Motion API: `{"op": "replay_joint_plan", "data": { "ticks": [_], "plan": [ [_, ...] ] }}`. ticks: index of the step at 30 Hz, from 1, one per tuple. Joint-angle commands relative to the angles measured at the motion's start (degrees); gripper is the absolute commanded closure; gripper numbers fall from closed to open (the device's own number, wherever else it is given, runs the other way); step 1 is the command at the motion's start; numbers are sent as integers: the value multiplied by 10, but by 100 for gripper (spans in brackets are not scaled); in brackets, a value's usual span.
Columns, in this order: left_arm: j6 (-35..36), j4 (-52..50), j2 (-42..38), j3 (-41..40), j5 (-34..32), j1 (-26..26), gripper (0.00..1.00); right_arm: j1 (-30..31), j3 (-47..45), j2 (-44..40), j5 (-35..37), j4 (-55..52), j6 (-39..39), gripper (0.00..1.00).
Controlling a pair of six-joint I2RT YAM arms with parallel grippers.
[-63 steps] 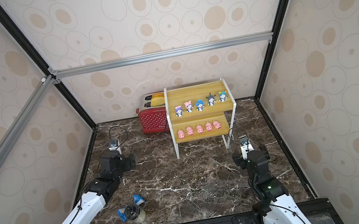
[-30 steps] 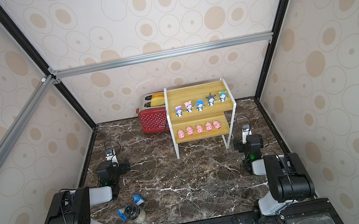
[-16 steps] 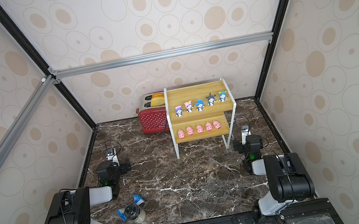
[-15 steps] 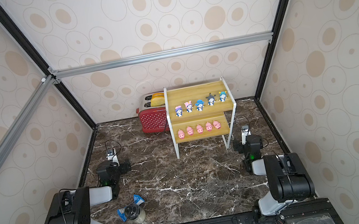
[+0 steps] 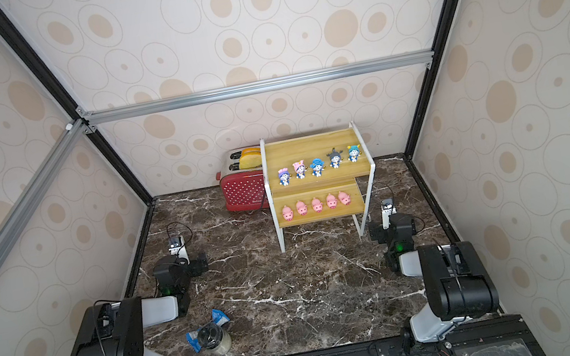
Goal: Organize plastic toys on shelves
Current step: Reset both arms
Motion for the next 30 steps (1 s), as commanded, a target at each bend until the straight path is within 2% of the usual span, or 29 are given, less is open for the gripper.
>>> {"op": "replay_joint_plan", "data": {
  "ticks": [1,14,20,25,30],
  "plan": [
    [-4,9,-4,12,6,3,1,2,-1,0,-6,1,-5,0],
    [-3,14,-6,8,8,4,1,2,-8,-3,-9,10,-5,0],
    [19,79,-16,-34,55,1,1,1,-85,-12,0,147,-2,0],
    [9,32,-6,-2,32,1,1,2,-35,-7,62,57,24,0],
    [0,14,-4,9,11,0,1,4,-14,-4,43,22,14,0]
  ]
}}
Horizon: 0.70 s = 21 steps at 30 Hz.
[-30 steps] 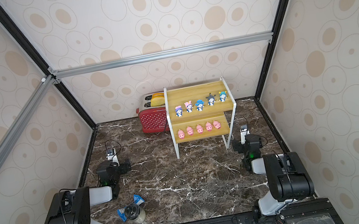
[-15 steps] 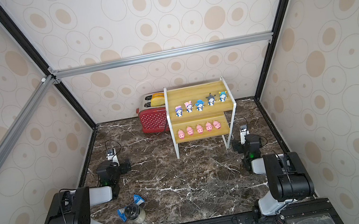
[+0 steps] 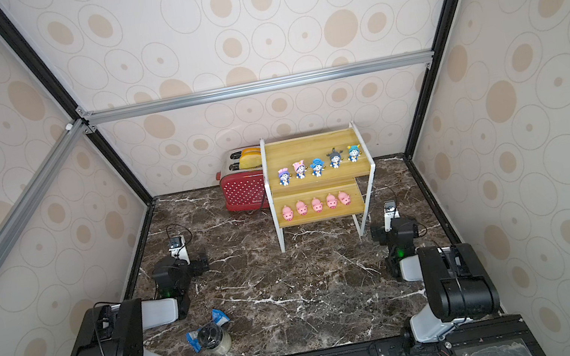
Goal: Organize plastic toys on shelves
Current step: Reset both arms
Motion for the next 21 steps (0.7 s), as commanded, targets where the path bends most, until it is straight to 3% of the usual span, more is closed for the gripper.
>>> {"op": "replay_joint_plan", "data": {
  "ticks": [1,21],
  "plan": [
    [-6,-16,3,16,-13,1,1,3,7,3,16,-30,6,0],
    [-6,-15,4,17,-13,1,1,5,26,12,7,-57,0,0]
  ]
}}
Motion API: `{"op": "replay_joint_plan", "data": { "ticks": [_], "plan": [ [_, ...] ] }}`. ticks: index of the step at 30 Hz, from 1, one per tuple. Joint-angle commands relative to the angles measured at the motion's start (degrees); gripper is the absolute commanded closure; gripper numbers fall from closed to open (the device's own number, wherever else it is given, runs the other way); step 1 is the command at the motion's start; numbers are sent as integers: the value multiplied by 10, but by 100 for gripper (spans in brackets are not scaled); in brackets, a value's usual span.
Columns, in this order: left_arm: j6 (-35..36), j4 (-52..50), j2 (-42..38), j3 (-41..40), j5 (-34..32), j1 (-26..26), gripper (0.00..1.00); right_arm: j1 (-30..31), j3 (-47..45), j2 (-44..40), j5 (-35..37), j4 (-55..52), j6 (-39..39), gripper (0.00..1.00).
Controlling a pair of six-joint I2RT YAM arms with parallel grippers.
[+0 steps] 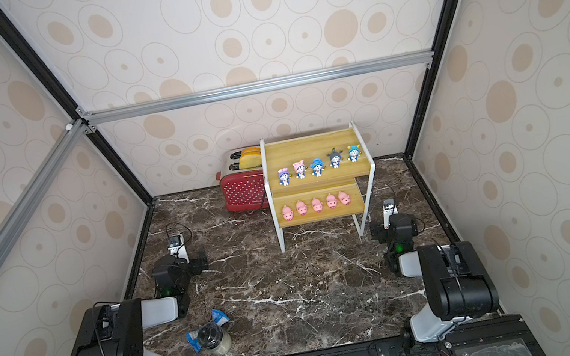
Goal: Organize plastic toys on shelves
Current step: Reset both arms
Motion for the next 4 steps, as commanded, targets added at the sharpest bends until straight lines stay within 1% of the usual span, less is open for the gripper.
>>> {"op": "replay_joint_plan", "data": {
  "ticks": [1,4],
  "plan": [
    [-4,-10,4,14,-5,1,1,3,5,5,0,-5,-2,0],
    [-4,-11,3,14,-5,1,1,2,-4,-1,-5,6,-4,0]
  ]
}}
